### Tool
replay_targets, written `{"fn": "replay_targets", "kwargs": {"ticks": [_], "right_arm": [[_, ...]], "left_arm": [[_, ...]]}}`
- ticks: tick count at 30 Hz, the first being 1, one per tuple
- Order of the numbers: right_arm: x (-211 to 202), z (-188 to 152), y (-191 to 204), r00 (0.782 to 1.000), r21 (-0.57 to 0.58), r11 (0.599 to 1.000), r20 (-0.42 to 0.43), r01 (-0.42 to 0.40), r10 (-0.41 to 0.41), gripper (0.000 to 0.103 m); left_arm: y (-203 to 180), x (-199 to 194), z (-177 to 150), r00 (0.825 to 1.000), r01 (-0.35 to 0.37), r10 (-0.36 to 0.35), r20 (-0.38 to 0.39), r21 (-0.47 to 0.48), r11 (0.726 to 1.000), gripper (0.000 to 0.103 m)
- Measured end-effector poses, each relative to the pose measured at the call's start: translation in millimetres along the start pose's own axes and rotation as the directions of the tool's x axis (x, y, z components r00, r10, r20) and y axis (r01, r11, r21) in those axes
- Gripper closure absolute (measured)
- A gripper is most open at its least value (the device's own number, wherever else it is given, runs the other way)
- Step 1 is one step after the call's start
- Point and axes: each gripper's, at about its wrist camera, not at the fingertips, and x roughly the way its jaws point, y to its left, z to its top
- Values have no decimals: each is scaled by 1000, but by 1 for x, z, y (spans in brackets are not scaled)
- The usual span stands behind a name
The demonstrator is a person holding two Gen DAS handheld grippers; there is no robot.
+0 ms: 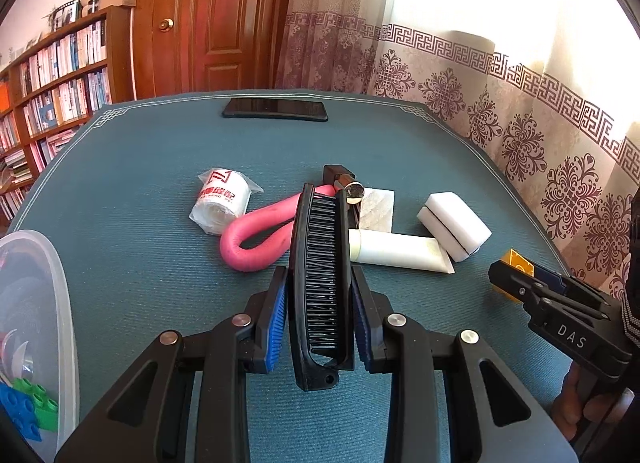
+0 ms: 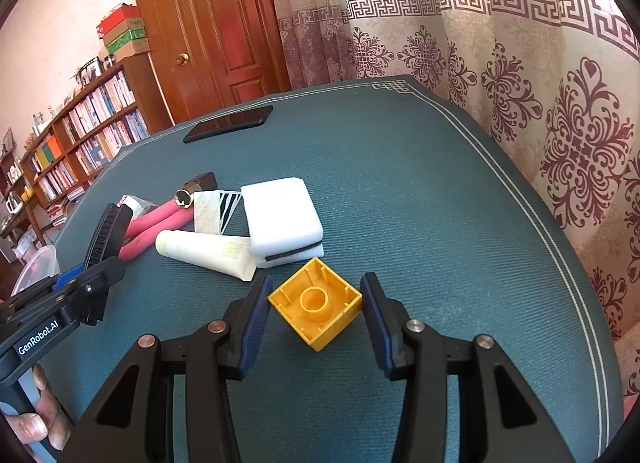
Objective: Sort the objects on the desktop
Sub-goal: 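Close the right tool on the yellow brick while the left tool holds the hairbrush, then carry hairbrush in left tool while right tool carries yellow brick to bowl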
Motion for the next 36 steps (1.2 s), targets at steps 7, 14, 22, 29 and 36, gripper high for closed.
{"fn": "replay_targets", "kwargs": {"ticks": [7,14,22,29,36], "right_arm": [[-9,-1,15,999,-26,999,12,-29,29,53],[-14,-4,31,998,-45,997,7,-65,65,53],[-23,-7,52,994,-61,993,11,-105,106,53],[-26,-10,80,989,-86,986,12,-144,146,53],[-25,-10,104,980,-81,977,9,-197,198,53]], "left_arm": [[11,-18,-1,1000,-22,22,21,-24,999,71],[26,-40,2,997,-51,53,60,-33,998,71],[62,-64,-4,989,-122,126,71,-52,991,71],[97,-82,-14,980,-176,183,74,-90,980,71],[134,-87,-27,969,-236,245,45,-139,962,71]]}}
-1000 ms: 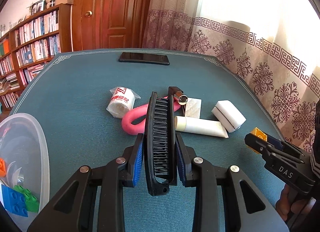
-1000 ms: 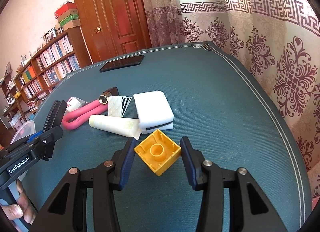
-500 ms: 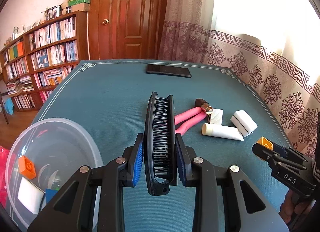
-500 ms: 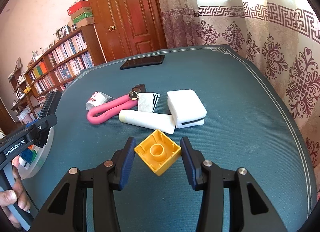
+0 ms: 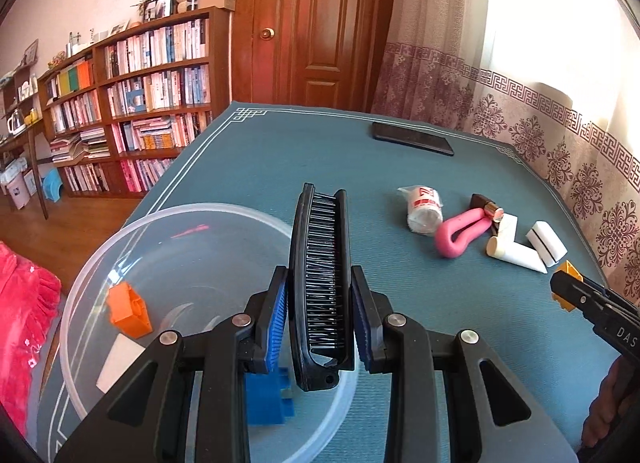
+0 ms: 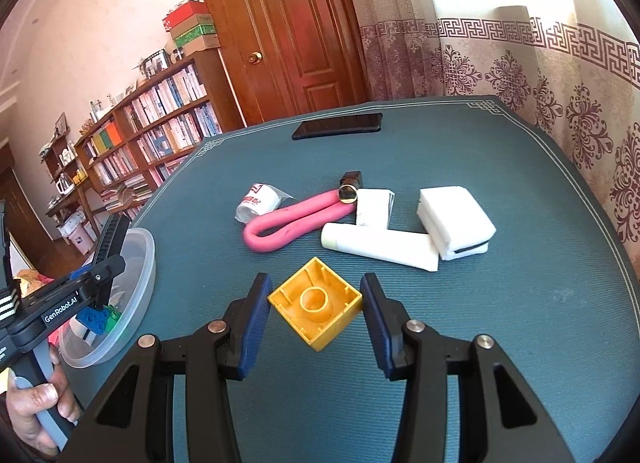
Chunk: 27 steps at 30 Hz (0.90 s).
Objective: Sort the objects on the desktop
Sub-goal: 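Carry hairbrush in left tool while right tool carries yellow brick to bowl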
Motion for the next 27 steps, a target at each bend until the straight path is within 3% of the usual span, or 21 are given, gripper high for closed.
{"fn": "replay_targets", "kwargs": {"ticks": [15,27], "right_arm": [[13,4,65,995,-86,992,-22,-94,92,53],[37,4,139,978,-196,958,-64,-210,201,53]], "left_arm": [[47,-3,-5,999,-54,54,4,-52,997,71],[76,-7,-2,998,-63,64,8,-124,990,71]]}}
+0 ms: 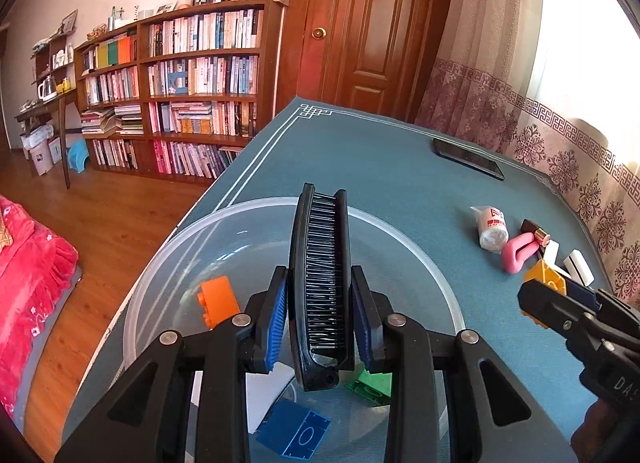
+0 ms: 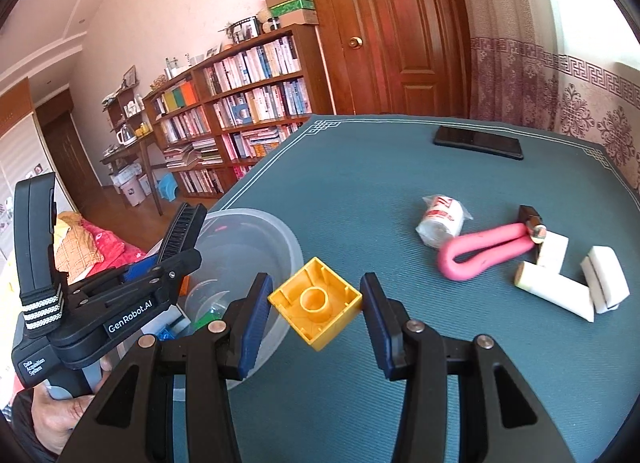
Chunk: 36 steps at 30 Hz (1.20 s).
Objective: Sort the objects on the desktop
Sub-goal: 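Carry hairbrush in left tool while right tool carries yellow brick to bowl, then drop hairbrush from left tool while right tool drops yellow brick into bowl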
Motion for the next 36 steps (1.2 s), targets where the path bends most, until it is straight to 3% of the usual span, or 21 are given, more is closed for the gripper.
{"fn": "replay_targets", "kwargs": {"ticks": [4,5,7,9,14,20,26,36], "right_arm": [[13,4,18,999,-35,999,-12,-31,31,53],[17,4,23,999,-45,998,-14,-40,39,53],[25,6,29,998,-57,996,-28,-66,64,53],[31,7,33,996,-58,995,-38,-86,84,52],[38,3,31,994,-52,994,-61,-94,91,51],[38,-1,20,991,-6,994,-72,-111,110,51],[34,-2,22,989,-11,991,-60,-133,132,42],[32,-9,7,993,24,995,-68,-93,95,40]], "left_arm": [[8,-1,1,1000,5,-5,-3,-22,1000,67],[10,-1,2,1000,6,-6,-3,-30,1000,63],[14,-3,2,1000,2,-2,7,-48,999,40],[18,-8,3,1000,-1,3,27,-58,998,35],[23,-15,5,998,-17,21,56,-69,997,35],[19,-10,2,999,-15,17,34,-61,998,35],[16,-11,3,999,-19,21,41,-57,998,35],[13,-9,1,999,-19,20,30,-58,998,35]]}}
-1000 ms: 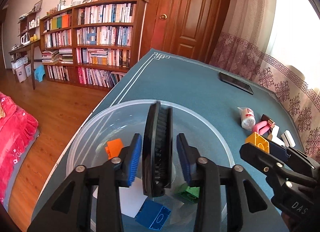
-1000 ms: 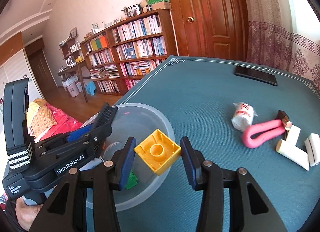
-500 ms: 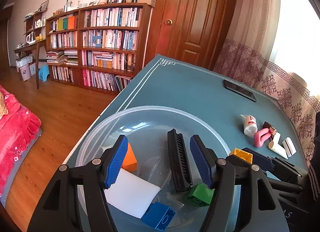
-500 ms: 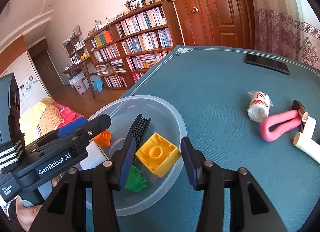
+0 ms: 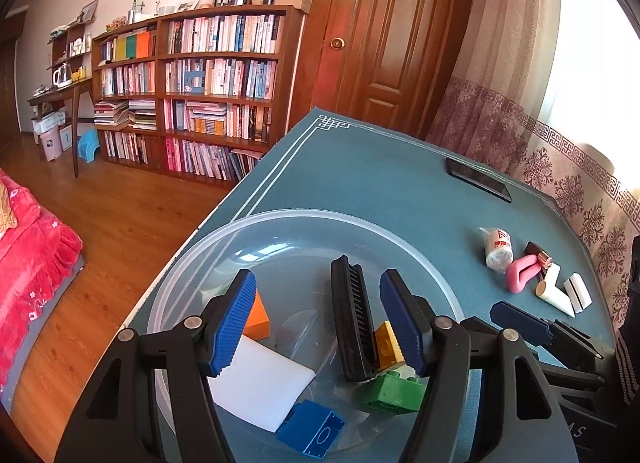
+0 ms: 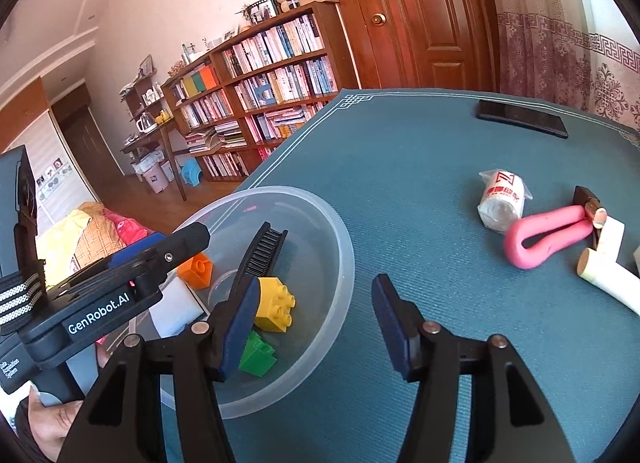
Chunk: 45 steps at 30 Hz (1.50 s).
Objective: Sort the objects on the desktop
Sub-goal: 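Drop hairbrush from left tool while right tool drops yellow brick into bowl, then move left tool to bandage roll while right tool approaches white foam block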
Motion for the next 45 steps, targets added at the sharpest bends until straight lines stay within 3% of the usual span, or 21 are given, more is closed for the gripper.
{"fn": "replay_targets", "kwargs": {"ticks": [27,45], "right_arm": [[-41,-10,-62,993,108,989,47,99,-105,40],[-74,-19,-122,973,184,962,71,202,-218,40]], "left_arm": [[-63,2,-6,997,66,-63,-39,84,994,35],[-114,14,-7,991,121,-112,-69,131,984,35]]}}
